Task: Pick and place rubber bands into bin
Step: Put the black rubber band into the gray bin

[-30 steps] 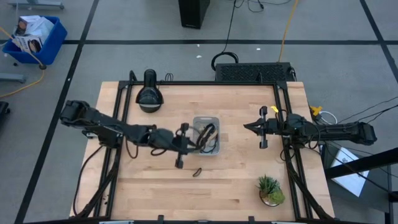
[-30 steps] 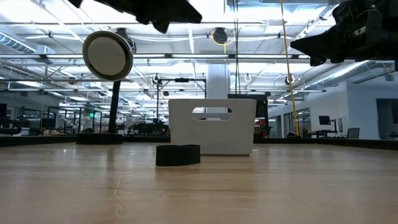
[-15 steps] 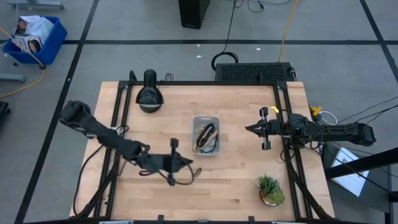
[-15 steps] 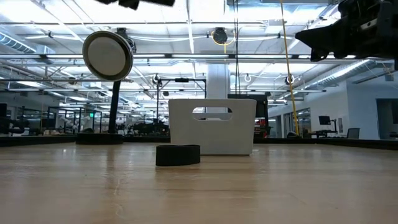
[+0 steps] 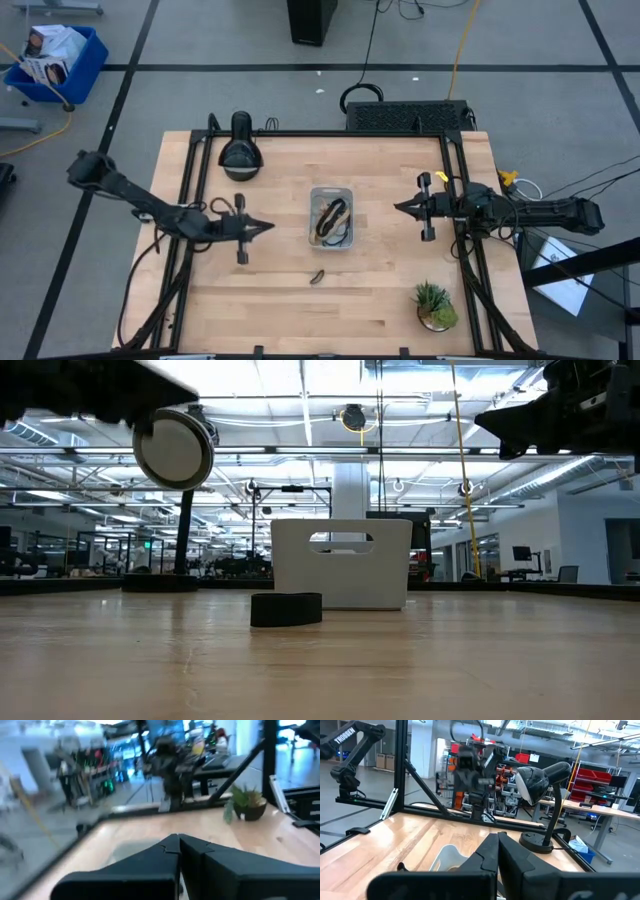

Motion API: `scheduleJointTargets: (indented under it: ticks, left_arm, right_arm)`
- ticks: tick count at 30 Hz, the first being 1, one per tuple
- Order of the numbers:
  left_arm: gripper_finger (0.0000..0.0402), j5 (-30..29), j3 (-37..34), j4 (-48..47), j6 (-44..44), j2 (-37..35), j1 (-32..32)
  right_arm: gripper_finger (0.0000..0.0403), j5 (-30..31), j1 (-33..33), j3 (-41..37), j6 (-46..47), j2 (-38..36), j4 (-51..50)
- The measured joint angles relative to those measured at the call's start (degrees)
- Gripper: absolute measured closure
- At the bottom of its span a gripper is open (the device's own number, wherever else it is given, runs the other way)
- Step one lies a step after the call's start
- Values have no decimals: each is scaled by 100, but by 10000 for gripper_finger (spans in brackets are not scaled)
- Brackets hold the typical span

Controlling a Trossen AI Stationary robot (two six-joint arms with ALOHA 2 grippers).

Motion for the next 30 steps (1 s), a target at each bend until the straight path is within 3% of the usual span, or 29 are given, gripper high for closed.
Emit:
scheduleJointTargets:
  ticks: [3,8,17,22,26,30]
  left_arm:
    - [400,78,-398,94,-654,-33,105]
    - [400,447,-286,58,-1425,497,87]
    - [387,715,1358,-848,-2865,2629,-164]
    - [328,1126,2619,-2041,-3420,3582,-287]
    - [256,1195,3447,-3003,-3535,4176,-333]
    - [181,1341,3920,-3391,-3531,4641,-294]
  right_arm:
    - [403,4,0,0,-4,0,2]
    - [403,8,0,0,-15,0,4]
    - [403,15,0,0,-3,0,-57]
    - [403,16,0,0,21,0,-118]
    - [403,17,0,0,24,0,-136]
    - [403,17,0,0,46,0,-193]
